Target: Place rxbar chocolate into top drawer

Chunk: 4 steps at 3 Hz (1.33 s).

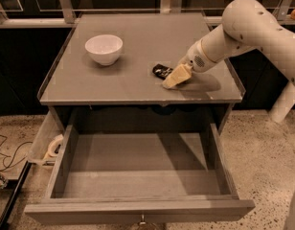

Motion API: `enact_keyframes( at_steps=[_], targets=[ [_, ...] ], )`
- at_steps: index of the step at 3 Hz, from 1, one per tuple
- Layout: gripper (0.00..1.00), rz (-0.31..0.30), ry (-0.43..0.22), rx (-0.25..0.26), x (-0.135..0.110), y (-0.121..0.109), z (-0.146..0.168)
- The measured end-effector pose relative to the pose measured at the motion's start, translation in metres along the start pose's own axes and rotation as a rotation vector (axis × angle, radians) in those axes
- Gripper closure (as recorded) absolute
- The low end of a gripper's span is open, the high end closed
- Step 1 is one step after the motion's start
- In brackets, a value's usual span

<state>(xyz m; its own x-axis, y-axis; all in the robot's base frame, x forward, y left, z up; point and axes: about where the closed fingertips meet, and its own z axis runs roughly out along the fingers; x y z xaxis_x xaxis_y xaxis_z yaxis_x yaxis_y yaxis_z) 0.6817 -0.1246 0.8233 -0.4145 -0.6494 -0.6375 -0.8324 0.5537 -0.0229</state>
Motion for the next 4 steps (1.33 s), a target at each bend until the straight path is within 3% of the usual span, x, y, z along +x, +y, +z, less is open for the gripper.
enact_keyframes(
  at_steps=[1,2,4],
  targets=[
    [0.89,0.0,0.0,0.0,0.0,0.0,0.0],
    [1.0,0.0,0.0,0.0,0.0,0.0001,0.0001],
    [1.0,0.0,0.0,0.0,-0.006,-0.0002,-0.0071]
  ],
)
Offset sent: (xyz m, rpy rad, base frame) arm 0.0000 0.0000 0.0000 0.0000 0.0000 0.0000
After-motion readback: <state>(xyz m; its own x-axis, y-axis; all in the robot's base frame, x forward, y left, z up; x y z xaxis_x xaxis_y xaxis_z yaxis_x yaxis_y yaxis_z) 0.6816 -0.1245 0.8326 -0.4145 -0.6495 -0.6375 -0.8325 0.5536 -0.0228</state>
